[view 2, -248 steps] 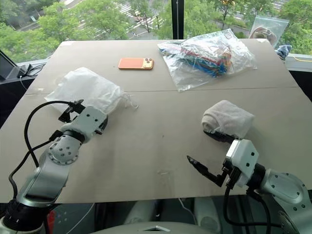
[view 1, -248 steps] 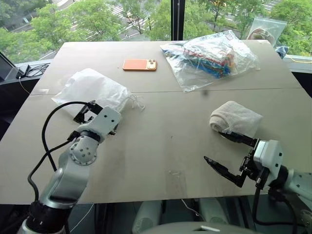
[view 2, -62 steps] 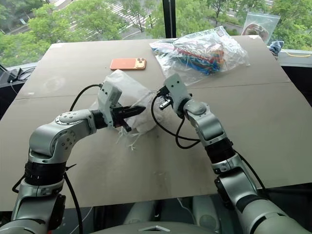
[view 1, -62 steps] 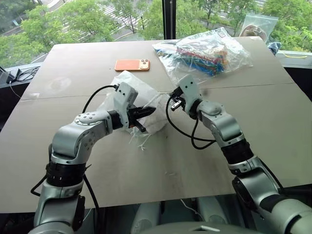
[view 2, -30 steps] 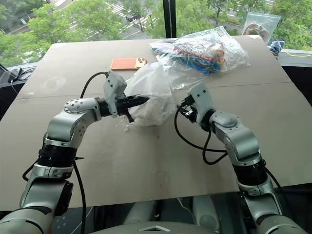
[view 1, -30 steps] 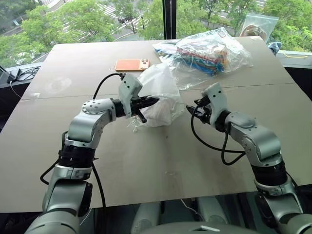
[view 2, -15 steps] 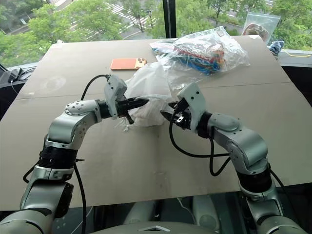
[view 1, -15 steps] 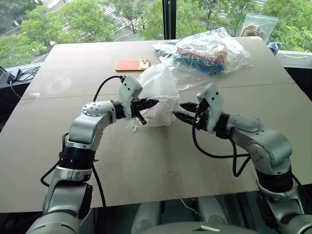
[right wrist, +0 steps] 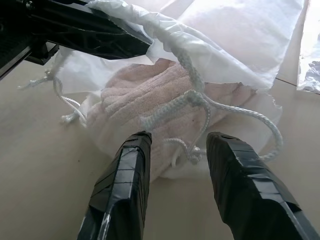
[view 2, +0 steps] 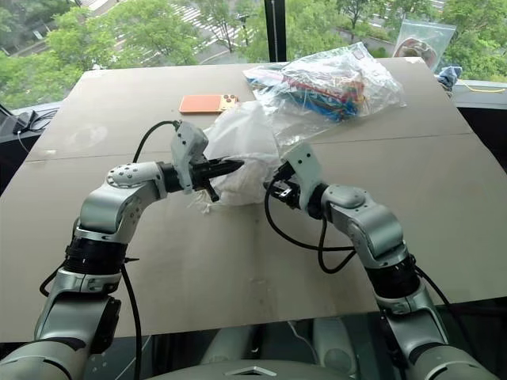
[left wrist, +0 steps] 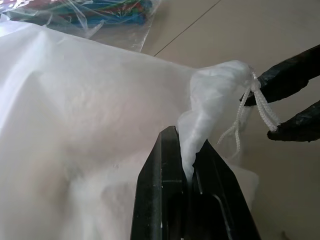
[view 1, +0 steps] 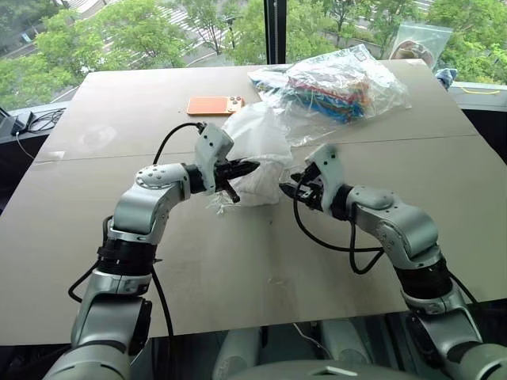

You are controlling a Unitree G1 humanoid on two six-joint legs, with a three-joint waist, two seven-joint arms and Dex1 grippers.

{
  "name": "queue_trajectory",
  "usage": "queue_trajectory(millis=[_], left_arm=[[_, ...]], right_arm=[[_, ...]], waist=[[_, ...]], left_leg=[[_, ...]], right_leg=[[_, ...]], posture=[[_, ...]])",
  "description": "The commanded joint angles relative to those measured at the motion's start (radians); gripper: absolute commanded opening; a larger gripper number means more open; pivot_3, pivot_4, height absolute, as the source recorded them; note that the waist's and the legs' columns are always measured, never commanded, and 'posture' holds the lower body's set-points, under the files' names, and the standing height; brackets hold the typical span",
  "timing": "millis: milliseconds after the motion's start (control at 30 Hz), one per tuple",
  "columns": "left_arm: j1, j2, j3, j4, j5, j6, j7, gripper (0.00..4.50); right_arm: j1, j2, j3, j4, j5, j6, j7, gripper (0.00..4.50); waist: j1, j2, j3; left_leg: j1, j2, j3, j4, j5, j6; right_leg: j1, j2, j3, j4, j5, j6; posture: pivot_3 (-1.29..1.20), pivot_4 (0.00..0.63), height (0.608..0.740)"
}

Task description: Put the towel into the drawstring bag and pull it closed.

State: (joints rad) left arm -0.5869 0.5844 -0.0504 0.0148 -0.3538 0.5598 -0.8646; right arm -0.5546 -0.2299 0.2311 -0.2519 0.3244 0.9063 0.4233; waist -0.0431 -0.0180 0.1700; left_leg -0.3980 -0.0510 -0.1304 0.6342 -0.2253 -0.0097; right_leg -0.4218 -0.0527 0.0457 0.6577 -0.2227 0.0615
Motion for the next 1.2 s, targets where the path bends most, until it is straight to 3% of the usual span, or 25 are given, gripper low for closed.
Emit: queue_trajectory(millis=[33,267,333,433,467,633,767,933,1200], left_arm=[[-0.001,0.005,0.019,-0.043,-0.004,-0.002,0.006,0.0],[0.007,0.014,0.029,-0.049,-0.008,0.003,0.011,0.0],[0.01,0.013,0.028,-0.05,-0.007,0.002,0.013,0.0],[0.009,0.011,0.027,-0.05,-0.008,0.003,0.016,0.0],[0.006,0.01,0.028,-0.046,-0.008,0.003,0.016,0.0],[-0.004,0.008,0.03,-0.027,-0.002,-0.007,0.02,0.0],[-0.01,0.008,0.025,-0.005,0.019,-0.041,0.021,0.0],[-0.001,0.002,0.021,-0.001,0.033,-0.076,0.024,0.0],[0.028,0.0,0.021,-0.008,0.061,-0.15,0.018,0.0]], right_arm=[[-0.032,0.016,0.011,0.022,-0.018,-0.056,0.008,1.94],[-0.033,0.041,-0.004,0.035,-0.021,-0.083,0.013,1.94],[-0.024,0.039,0.015,0.054,-0.024,-0.125,0.046,1.4],[-0.004,0.046,0.022,0.063,-0.006,-0.175,0.098,0.11],[0.011,0.049,0.01,0.049,0.016,-0.177,0.116,0.02],[0.089,0.01,-0.137,-0.085,0.174,-0.131,0.178,0.02],[0.139,-0.091,-0.286,-0.136,0.29,-0.067,0.211,0.02],[0.129,-0.227,-0.282,-0.105,0.192,-0.078,0.16,0.02],[0.098,-0.328,-0.198,-0.085,0.004,-0.162,0.088,0.02]], waist=[[0.0,0.0,0.0],[0.0,0.0,0.0],[0.0,0.0,0.0],[0.0,0.0,0.0],[0.0,0.0,0.0],[0.003,0.0,0.0],[0.004,0.0,0.0],[0.0,0.0,0.0],[0.002,0.0,0.0]], left_leg=[[0.0,0.0,0.0,0.0,0.0,0.0],[0.0,0.0,0.0,0.0,0.0,0.0],[0.0,0.0,0.0,0.0,0.0,0.0],[0.0,0.0,0.0,0.0,0.0,0.0],[0.0,0.0,0.0,0.0,0.0,0.0],[0.0,0.0,0.0,0.0,0.0,0.0],[0.0,0.0,-0.001,0.0,0.0,0.0],[0.001,0.0,0.001,0.001,0.0,0.0],[0.0,0.0,0.001,0.001,0.0,0.0]], right_leg=[[0.0,0.0,0.0,0.0,0.0,0.0],[0.0,0.0,0.0,0.0,0.0,0.0],[0.0,0.0,0.0,0.0,0.0,0.0],[0.0,0.0,0.0,0.0,0.0,0.0],[0.0,0.0,0.0,0.0,0.0,0.0],[0.0,-0.001,0.0,0.0,0.0,0.0],[0.001,0.0,-0.001,0.0,0.0,0.0],[0.001,0.0,0.0,0.0,0.0,0.0],[0.001,-0.001,0.001,0.0,0.0,0.0]], posture=[[0.0,0.15,0.74],[0.0,0.15,0.74],[0.0,0.15,0.74],[0.0,0.15,0.74],[0.0,0.15,0.74],[0.0,0.15,0.74],[0.0,0.15,0.74],[0.0,0.15,0.74],[0.0,0.15,0.74]])
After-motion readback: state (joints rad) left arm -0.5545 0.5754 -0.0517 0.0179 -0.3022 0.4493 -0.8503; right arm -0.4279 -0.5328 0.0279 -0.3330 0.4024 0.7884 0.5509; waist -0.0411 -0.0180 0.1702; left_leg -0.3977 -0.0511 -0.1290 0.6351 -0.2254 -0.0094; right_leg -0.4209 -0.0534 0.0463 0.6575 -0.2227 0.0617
